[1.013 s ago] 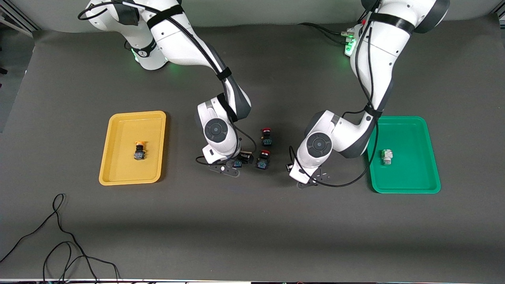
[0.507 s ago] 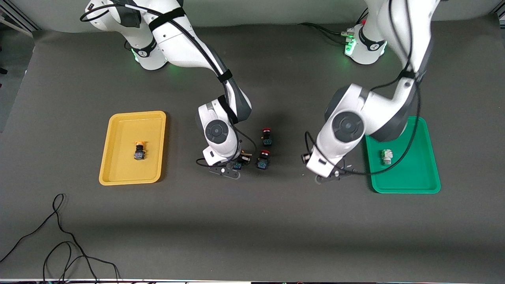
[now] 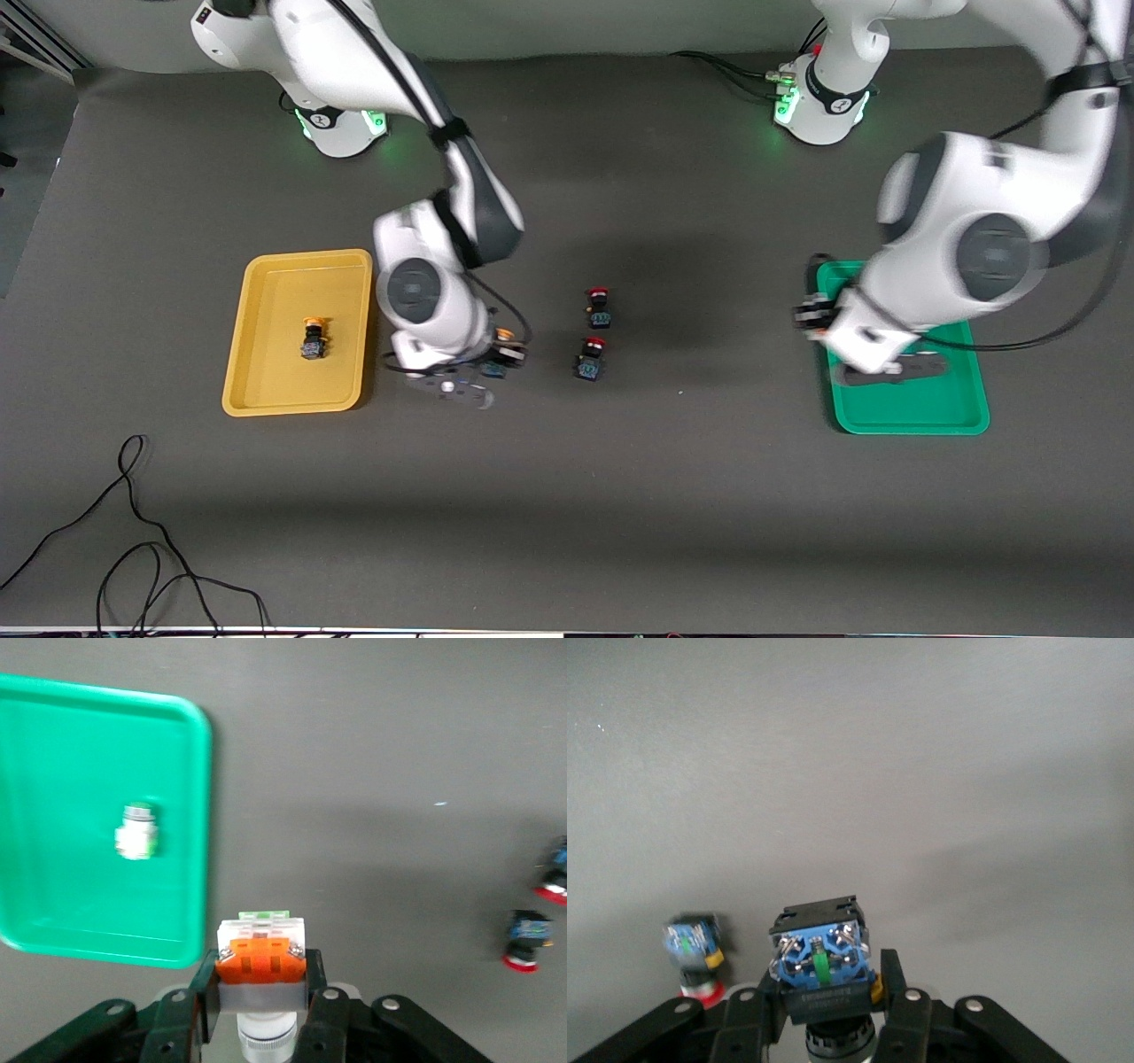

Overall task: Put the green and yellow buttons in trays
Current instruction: 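Place the green switch in the green tray while the right gripper places yellow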

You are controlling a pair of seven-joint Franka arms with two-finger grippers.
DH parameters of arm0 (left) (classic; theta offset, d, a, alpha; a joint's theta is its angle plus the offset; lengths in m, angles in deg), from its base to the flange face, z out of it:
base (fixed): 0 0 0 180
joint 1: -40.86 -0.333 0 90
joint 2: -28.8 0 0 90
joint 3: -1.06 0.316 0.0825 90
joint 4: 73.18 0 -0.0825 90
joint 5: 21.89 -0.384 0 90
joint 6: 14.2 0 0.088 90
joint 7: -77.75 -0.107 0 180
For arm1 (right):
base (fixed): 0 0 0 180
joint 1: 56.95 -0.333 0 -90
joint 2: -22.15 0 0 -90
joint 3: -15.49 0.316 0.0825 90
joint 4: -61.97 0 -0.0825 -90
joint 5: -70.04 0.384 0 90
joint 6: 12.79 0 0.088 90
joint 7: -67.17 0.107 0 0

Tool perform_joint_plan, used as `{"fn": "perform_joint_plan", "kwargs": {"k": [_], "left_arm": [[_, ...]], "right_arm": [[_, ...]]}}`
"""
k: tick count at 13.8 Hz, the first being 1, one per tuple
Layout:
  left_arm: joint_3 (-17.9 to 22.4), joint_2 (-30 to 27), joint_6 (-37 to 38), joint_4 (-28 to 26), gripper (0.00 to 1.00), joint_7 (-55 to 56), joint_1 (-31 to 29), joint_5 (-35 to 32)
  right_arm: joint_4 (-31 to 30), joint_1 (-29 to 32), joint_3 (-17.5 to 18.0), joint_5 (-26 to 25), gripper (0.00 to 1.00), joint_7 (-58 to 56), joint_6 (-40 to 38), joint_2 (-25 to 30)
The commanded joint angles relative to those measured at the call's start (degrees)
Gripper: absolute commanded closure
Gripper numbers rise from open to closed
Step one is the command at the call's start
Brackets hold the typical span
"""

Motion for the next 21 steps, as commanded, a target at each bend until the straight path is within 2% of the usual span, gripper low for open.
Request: {"fn": "perform_joint_plan", "kwargs": {"k": [1, 4, 6, 7, 10, 12, 15, 17, 19, 21], "left_arm": [[-0.3, -5.5, -0.2, -7.3, 0.82, -12.0, -8.6, 0.4], [-0.2, -5.2, -1.6, -8.7, 0.82, -20.4, -17.7, -3.2], [-0.2, -5.0, -5.8, -11.5, 0.82, -22.5, -20.5, -5.6], [-0.2, -4.9, -9.0, -13.8, 0.82, -23.9, -21.4, -5.8], [-0.1, -2.9, -21.7, -22.1, 0.82, -24.7, -22.4, -6.0], [0.0, -0.5, -27.9, -25.4, 0.82, -24.7, -23.6, -7.5], [0.2, 4.9, -37.5, -28.0, 0.81, -24.7, -23.8, -8.5], [0.2, 7.2, -39.9, -28.0, 0.81, -24.7, -23.7, -8.6], [0.2, 8.2, -41.0, -27.8, 0.77, -24.7, -23.7, -8.6], [0.2, 8.3, -40.0, -26.8, 0.43, -25.1, -23.6, -8.6]], "right_arm": [[-2.3, 0.0, -5.6, 0.4, 1.0, -9.0, -10.8, 8.5], [-5.9, -0.3, -13.6, 0.3, 1.0, -22.3, -17.4, 13.8], [-9.5, -0.8, -19.5, -0.7, 1.0, -32.0, -18.1, 15.3], [-10.9, -0.8, -21.1, -2.8, 1.0, -36.5, -18.0, 15.4], [-15.4, -0.1, -27.0, -4.3, 1.0, -48.7, -16.0, 15.3], [-22.2, -0.1, -30.0, -4.3, 1.0, -56.7, -9.3, 15.2], [-31.2, 0.6, -30.7, -3.9, 1.0, -63.1, 3.3, 14.8], [-36.4, 0.6, -30.4, -3.7, 1.0, -64.1, 12.0, 14.0], [-39.0, 0.7, -30.1, -2.7, 1.0, -65.7, 17.3, 12.0], [-39.4, 0.8, -29.8, -0.6, 1.0, -67.8, 19.2, 9.7]]}}
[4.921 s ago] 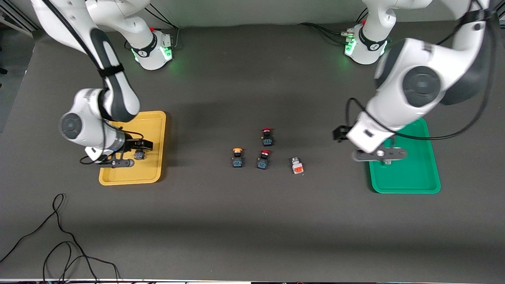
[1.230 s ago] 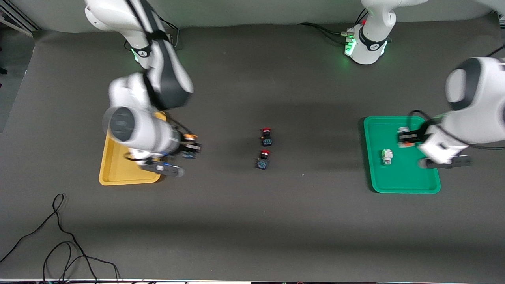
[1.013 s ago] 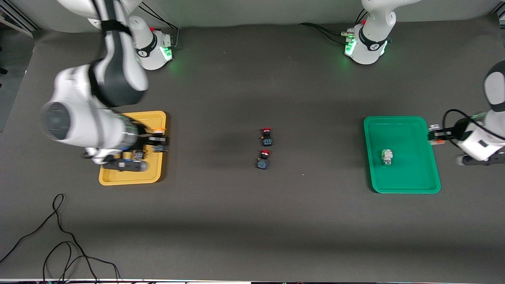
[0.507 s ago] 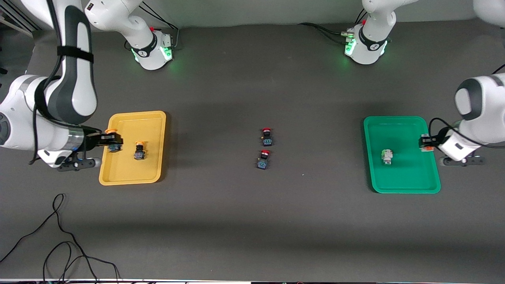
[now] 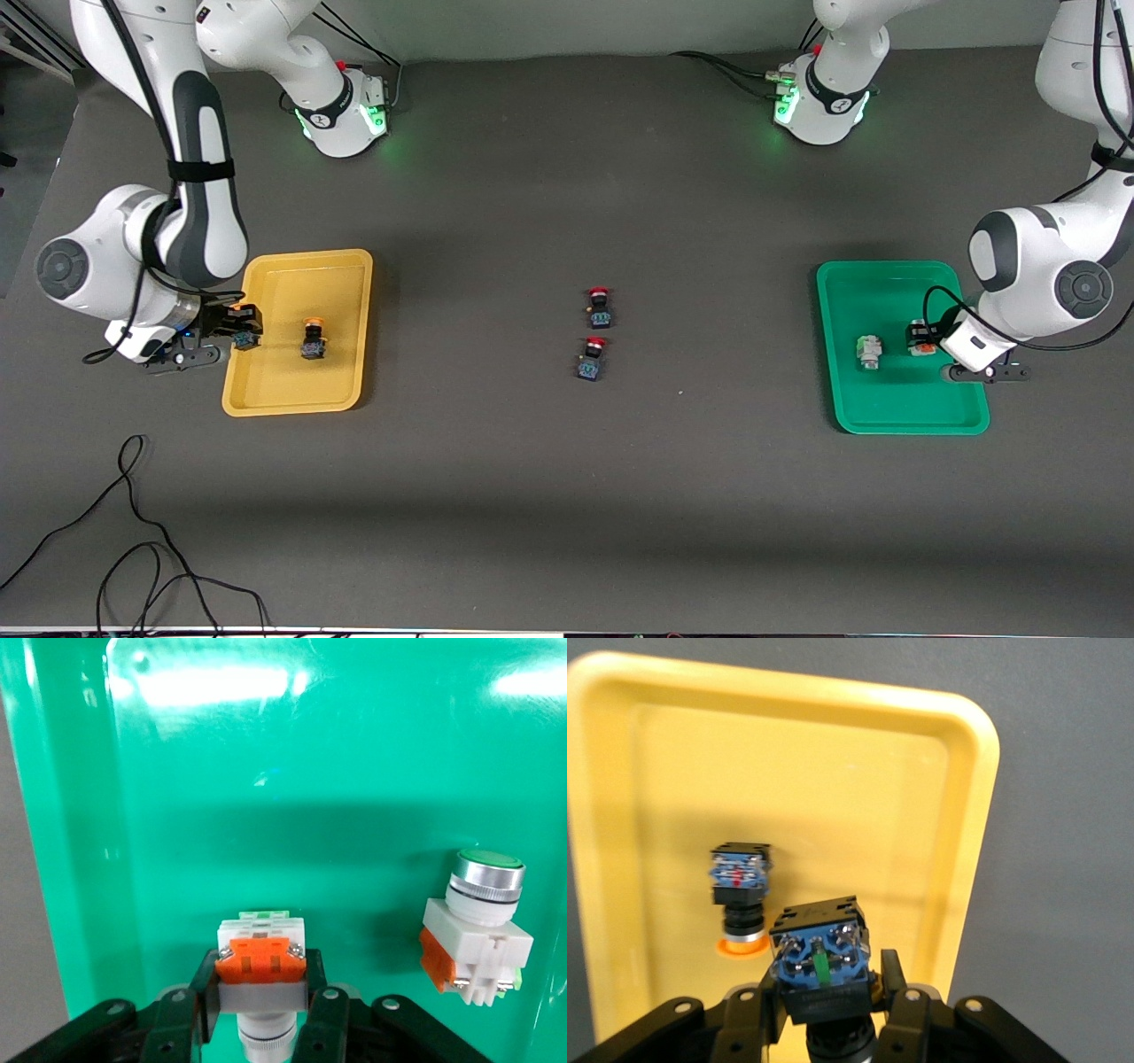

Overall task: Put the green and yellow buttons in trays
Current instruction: 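Place the green switch in the green tray while the right gripper places yellow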

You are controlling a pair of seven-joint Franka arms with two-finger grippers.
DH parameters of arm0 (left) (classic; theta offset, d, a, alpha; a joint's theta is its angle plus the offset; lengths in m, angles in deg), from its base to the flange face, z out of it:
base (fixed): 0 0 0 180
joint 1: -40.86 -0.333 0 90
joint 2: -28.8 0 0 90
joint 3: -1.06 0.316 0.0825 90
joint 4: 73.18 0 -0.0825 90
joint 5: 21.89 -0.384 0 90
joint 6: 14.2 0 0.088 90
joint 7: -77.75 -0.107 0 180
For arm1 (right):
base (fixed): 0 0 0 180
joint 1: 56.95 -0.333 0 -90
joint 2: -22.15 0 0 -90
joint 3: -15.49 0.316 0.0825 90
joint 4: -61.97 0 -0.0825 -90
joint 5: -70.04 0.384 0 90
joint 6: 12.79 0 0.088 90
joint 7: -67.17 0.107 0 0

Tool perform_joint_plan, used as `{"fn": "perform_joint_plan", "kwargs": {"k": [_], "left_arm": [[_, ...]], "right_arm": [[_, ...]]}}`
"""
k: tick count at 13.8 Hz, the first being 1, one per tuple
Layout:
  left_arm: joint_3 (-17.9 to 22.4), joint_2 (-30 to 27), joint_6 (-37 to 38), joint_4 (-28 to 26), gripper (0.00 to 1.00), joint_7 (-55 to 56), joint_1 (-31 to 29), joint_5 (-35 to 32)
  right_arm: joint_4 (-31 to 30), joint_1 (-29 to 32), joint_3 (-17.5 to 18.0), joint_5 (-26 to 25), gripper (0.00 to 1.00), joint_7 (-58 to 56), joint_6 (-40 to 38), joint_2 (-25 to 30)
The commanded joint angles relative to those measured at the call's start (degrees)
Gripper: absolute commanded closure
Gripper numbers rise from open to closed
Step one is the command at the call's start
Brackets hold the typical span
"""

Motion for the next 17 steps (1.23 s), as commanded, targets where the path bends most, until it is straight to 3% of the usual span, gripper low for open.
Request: {"fn": "perform_joint_plan", "kwargs": {"k": [1, 3, 5, 7, 11, 14, 15, 16, 17], "left_arm": [[-0.3, -0.8, 1.3, 1.2, 0.15, -1.0, -0.3, -0.7], [-0.3, -0.9, 4.7, 3.5, 0.01, -1.5, -0.3, -0.7], [-0.4, -2.2, 13.6, 8.8, 0.01, -2.2, -0.3, -0.7], [-0.7, -4.3, 23.5, 15.0, 0.01, -2.2, -0.1, -0.6], [-1.0, -8.8, 39.4, 25.4, 0.01, -5.9, 0.2, 0.8], [-1.1, -14.8, 45.8, 27.2, 0.01, -5.8, 0.6, 3.2], [-1.2, -16.7, 47.2, 27.2, 0.01, -5.8, 1.4, 3.3], [-1.3, -18.5, 48.4, 27.3, 0.01, -5.4, 2.7, 3.6], [-1.4, -19.9, 49.1, 27.4, 0.01, -5.0, 3.7, 3.7]], "right_arm": [[-0.9, -0.5, 0.3, 5.1, 1.0, -4.7, 4.2, -4.0], [-1.0, -0.2, 1.7, 13.1, 1.0, -10.0, 5.9, -8.2], [-1.0, -0.2, 2.3, 23.0, 1.0, -17.7, 6.3, -12.6], [-0.9, -0.2, 2.4, 29.3, 1.0, -23.1, 6.3, -16.0], [-0.9, -0.2, 2.4, 29.6, 1.0, -23.8, 6.2, -16.5], [-0.7, -0.2, 2.4, 29.6, 1.0, -23.7, 6.1, -16.7], [-0.7, -0.1, 2.4, 29.6, 0.38, -23.6, 6.1, -16.7], [-0.8, -0.1, 2.4, 29.6, 0.0, -23.6, 6.1, -16.6], [-0.8, -0.2, 2.4, 29.6, 0.0, -23.5, 6.0, -16.5]]}}
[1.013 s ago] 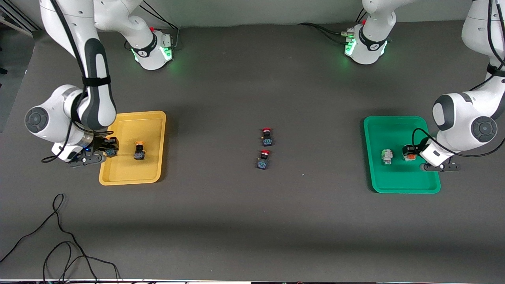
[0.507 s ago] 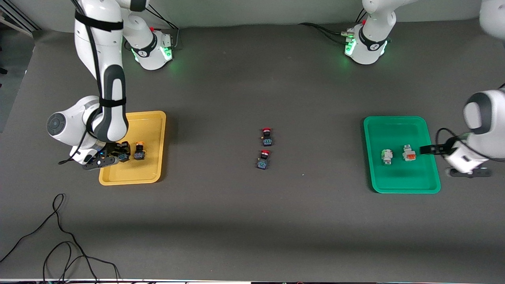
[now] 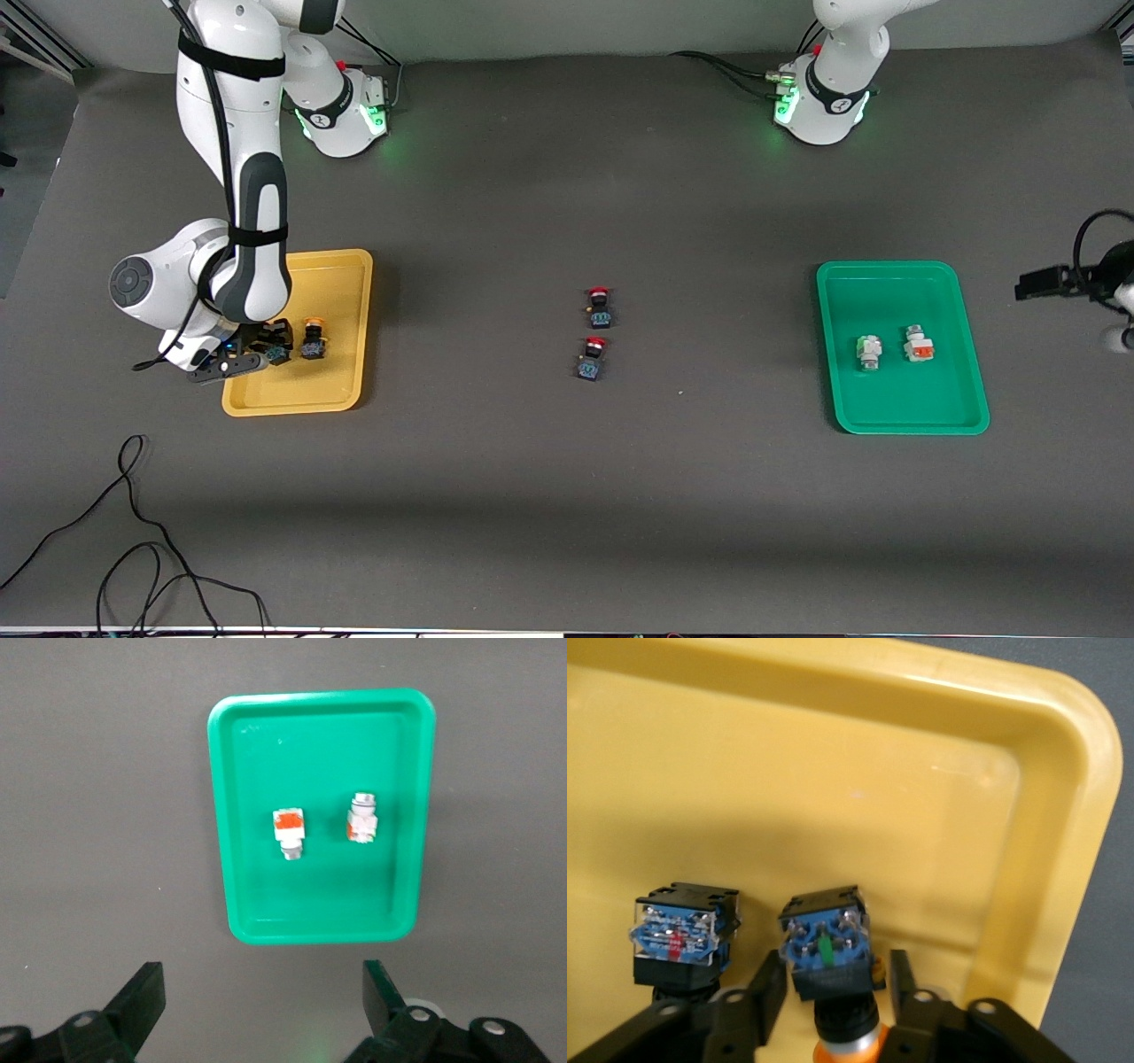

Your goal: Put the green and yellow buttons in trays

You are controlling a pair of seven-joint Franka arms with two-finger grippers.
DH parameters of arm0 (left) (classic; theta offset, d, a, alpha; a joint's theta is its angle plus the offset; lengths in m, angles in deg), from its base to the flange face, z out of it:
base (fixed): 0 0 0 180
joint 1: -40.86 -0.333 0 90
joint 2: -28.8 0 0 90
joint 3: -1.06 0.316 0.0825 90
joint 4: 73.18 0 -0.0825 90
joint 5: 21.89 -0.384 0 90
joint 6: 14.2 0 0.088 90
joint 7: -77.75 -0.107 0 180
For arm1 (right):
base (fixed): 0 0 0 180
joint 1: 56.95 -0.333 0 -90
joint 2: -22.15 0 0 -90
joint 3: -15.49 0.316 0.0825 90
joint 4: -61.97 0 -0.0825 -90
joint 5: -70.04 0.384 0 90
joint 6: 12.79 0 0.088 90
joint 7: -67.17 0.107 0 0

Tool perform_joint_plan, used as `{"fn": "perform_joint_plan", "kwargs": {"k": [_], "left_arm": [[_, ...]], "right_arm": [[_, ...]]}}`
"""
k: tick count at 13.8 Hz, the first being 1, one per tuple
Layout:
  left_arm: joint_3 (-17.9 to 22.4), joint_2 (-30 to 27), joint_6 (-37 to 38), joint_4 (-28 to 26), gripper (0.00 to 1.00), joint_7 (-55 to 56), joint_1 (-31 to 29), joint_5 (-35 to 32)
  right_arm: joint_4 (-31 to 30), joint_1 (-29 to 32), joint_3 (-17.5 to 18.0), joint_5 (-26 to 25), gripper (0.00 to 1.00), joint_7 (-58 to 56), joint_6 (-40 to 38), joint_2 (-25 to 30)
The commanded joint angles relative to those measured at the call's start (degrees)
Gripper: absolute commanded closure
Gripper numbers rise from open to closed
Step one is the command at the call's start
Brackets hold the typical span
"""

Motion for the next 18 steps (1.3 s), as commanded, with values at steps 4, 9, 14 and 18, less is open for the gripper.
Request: {"fn": "perform_joint_plan", "kwargs": {"k": [4, 9, 14, 18], "left_arm": [[0.2, -4.1, 7.6, 4.8, 0.01, 0.0, 6.7, 1.4], [7.5, -4.4, 7.9, 6.6, 0.01, 6.3, 18.8, 2.7], [7.6, -4.9, 8.5, 6.6, 0.01, 6.8, 19.8, 4.6], [7.6, -5.0, 8.8, 6.7, 0.0, 10.3, 19.8, 5.4]], "right_arm": [[0.3, -0.5, -1.0, 1.8, 0.0, -1.9, -0.2, 1.7], [2.4, -5.7, -11.6, -1.5, 0.0, -0.9, -10.6, 5.4], [9.3, -13.8, -26.8, -8.3, 0.0, 2.1, -26.5, 5.3], [18.7, -13.9, -32.6, -12.3, 0.0, 6.1, -40.4, 5.3]]}}
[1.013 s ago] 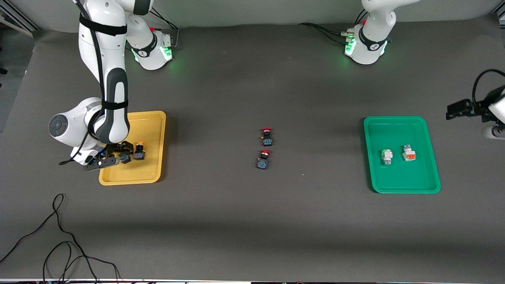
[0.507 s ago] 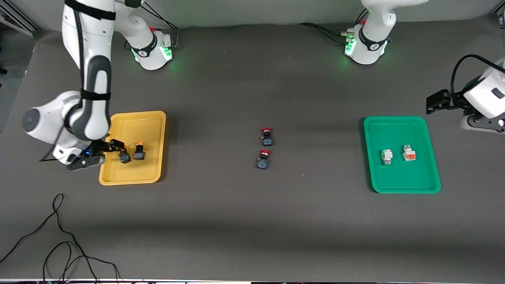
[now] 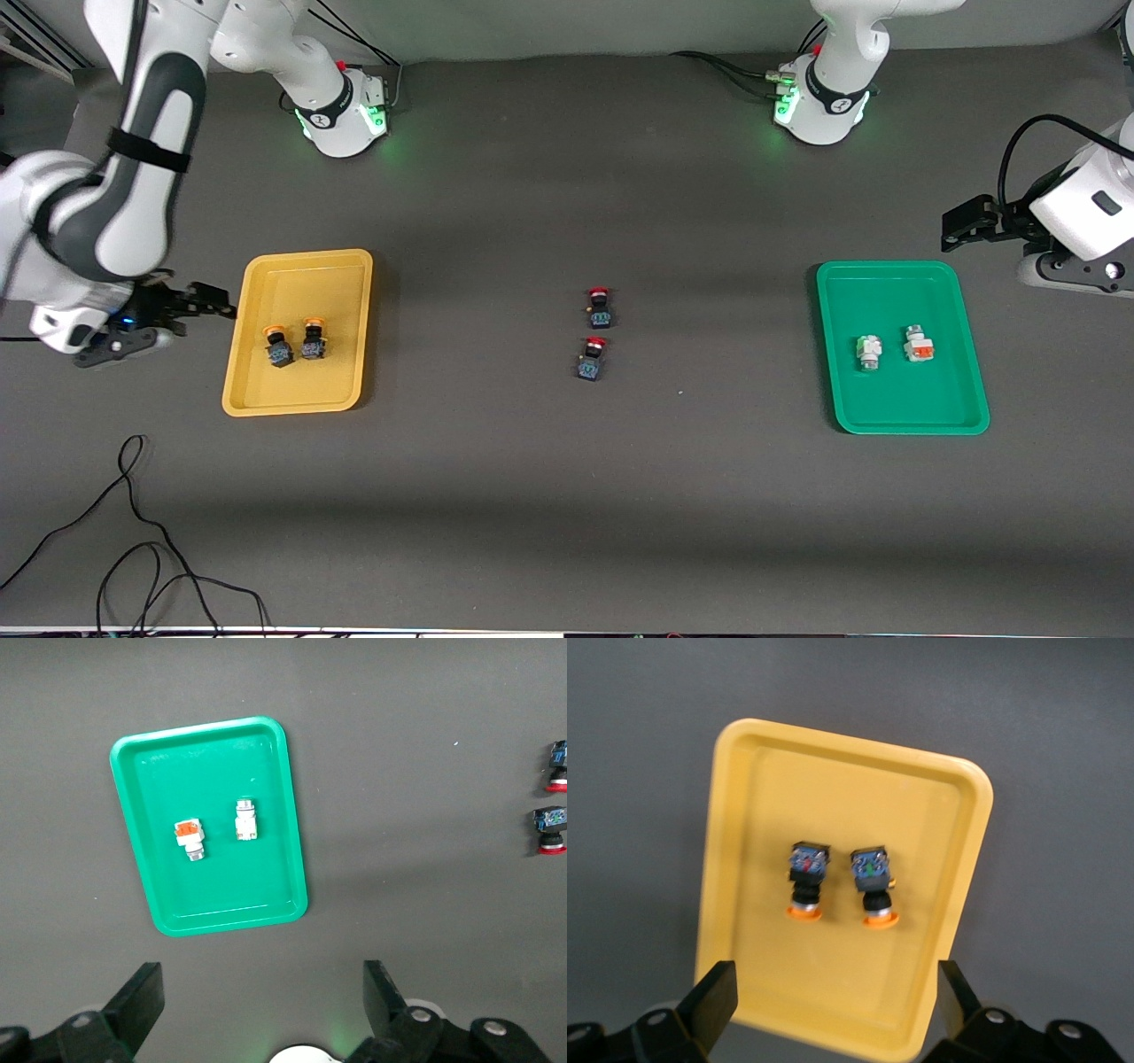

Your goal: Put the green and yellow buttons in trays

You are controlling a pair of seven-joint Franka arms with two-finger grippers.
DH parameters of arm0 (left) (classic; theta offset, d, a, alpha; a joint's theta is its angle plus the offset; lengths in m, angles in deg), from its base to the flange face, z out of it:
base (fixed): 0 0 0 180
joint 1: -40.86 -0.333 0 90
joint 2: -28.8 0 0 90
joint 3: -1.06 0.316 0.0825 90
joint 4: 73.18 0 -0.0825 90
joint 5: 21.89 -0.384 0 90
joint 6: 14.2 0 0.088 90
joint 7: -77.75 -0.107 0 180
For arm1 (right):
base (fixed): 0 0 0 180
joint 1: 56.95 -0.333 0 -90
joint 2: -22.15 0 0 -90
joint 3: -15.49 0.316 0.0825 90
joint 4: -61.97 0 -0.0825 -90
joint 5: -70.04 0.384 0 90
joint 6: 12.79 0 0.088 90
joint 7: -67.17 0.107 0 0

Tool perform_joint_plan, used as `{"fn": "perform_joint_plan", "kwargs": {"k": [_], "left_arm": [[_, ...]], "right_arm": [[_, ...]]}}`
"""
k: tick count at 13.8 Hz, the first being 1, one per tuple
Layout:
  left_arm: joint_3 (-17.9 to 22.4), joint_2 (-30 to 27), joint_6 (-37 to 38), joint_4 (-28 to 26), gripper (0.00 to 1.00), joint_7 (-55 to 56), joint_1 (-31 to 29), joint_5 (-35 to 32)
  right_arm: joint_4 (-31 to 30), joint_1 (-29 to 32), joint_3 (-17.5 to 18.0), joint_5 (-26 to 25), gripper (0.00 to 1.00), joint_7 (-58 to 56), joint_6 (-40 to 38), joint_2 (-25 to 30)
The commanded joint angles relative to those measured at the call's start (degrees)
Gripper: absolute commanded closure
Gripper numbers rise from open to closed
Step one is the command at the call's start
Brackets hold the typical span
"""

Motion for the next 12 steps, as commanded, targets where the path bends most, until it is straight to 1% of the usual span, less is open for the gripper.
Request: {"fn": "perform_joint_plan", "kwargs": {"k": [1, 3, 5, 7, 8, 10, 12], "left_arm": [[1.0, -0.4, 1.2, 0.7, 0.0, 3.3, 1.1, 0.6], [1.0, -0.4, 1.0, 0.7, 0.0, 3.3, 1.1, 0.4], [0.9, -0.4, 1.0, 0.7, 0.0, 3.3, 1.1, 0.2], [0.9, -0.4, 0.9, 0.7, 0.0, 3.0, 1.1, 0.0], [0.9, -0.4, 1.0, 0.7, 0.01, 2.8, 1.1, -0.2], [0.9, -0.4, 1.1, 0.7, 0.0, 2.5, 1.1, -0.2], [0.9, -0.6, 1.1, 0.7, 0.0, 2.4, 1.1, -0.3]], "right_arm": [[5.7, -0.3, -4.0, -2.2, 0.0, 2.8, -8.1, 1.0], [9.6, -1.8, -8.7, -3.2, 0.0, 2.9, -12.8, 1.0], [13.6, -2.3, -11.3, -6.2, 0.0, 3.4, -16.4, 1.0], [19.5, -2.8, -14.1, -7.9, 0.0, 8.4, -22.1, 1.0], [22.3, -2.9, -14.5, -7.9, 0.0, 12.1, -24.4, 1.0], [27.0, -3.0, -14.1, -8.0, 0.0, 19.6, -25.9, 0.6], [28.7, -3.9, -13.5, -7.3, 0.0, 26.2, -25.6, 0.3]]}}
